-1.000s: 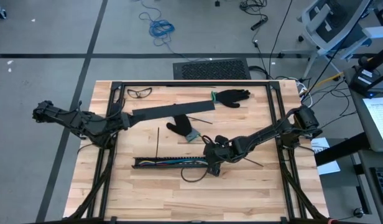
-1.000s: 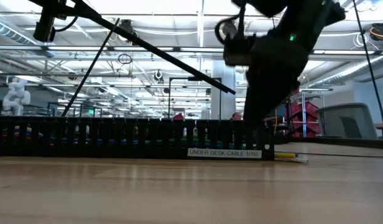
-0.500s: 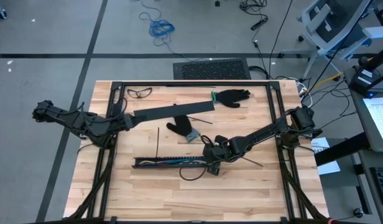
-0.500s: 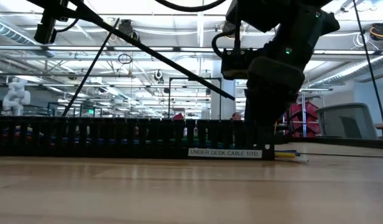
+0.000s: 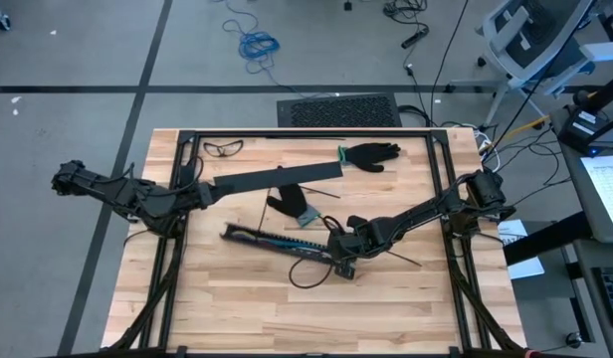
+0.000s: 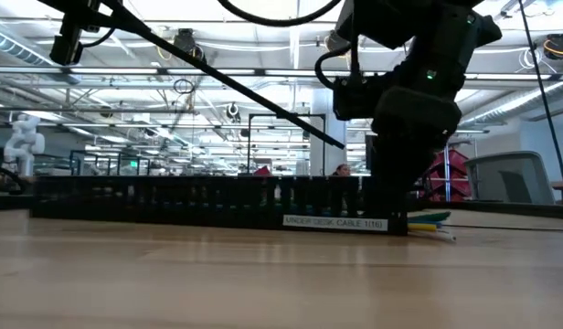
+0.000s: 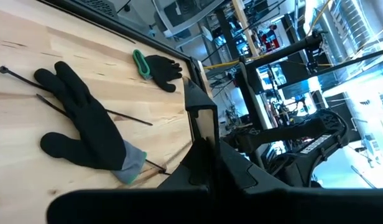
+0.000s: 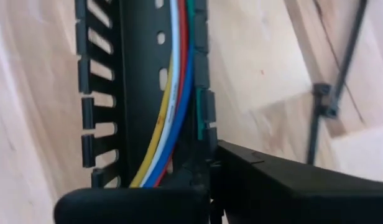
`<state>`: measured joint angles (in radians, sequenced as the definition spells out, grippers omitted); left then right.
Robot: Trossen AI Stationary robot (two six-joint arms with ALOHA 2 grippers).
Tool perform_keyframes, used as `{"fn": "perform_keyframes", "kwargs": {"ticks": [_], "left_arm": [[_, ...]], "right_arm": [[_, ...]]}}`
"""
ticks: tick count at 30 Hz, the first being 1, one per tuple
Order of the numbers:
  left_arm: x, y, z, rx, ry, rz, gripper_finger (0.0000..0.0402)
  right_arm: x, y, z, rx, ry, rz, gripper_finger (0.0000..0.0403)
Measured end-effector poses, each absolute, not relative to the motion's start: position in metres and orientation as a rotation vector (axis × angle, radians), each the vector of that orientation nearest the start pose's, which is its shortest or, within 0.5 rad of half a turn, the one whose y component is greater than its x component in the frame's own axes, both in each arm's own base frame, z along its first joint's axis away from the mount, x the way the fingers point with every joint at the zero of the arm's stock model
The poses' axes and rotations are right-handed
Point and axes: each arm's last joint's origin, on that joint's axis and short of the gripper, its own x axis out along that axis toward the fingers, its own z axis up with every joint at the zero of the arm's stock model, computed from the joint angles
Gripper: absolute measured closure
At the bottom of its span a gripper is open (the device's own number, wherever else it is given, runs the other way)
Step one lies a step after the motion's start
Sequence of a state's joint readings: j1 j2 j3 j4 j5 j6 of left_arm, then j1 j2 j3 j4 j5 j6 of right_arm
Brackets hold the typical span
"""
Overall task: Ziptie cables
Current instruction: Insert the black cover of the black cable duct
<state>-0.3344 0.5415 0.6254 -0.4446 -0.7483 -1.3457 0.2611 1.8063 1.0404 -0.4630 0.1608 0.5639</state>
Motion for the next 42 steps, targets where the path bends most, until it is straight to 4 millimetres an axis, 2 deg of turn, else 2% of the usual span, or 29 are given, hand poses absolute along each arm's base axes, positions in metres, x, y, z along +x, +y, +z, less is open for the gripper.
{"fn": "perform_keyframes", "kwargs": {"ticks": [17,28,36,42], "left_arm": [[0.116,-0.02,0.289,-1.131,-0.014,0.542,0.0394],[0.116,-0.019,0.289,-1.134,-0.019,0.544,0.0394],[0.116,-0.019,0.289,-1.132,-0.022,0.547,0.0394],[0.116,-0.019,0.289,-1.13,-0.022,0.548,0.0394]], "right_arm": [[0.299,0.075,0.139,-0.074,1.427,-0.145,0.0401],[0.294,0.069,0.143,-0.122,1.462,-0.164,0.04],[0.293,0.071,0.143,-0.128,1.458,-0.162,0.037],[0.291,0.07,0.153,-0.082,1.427,-0.164,0.0325]]}}
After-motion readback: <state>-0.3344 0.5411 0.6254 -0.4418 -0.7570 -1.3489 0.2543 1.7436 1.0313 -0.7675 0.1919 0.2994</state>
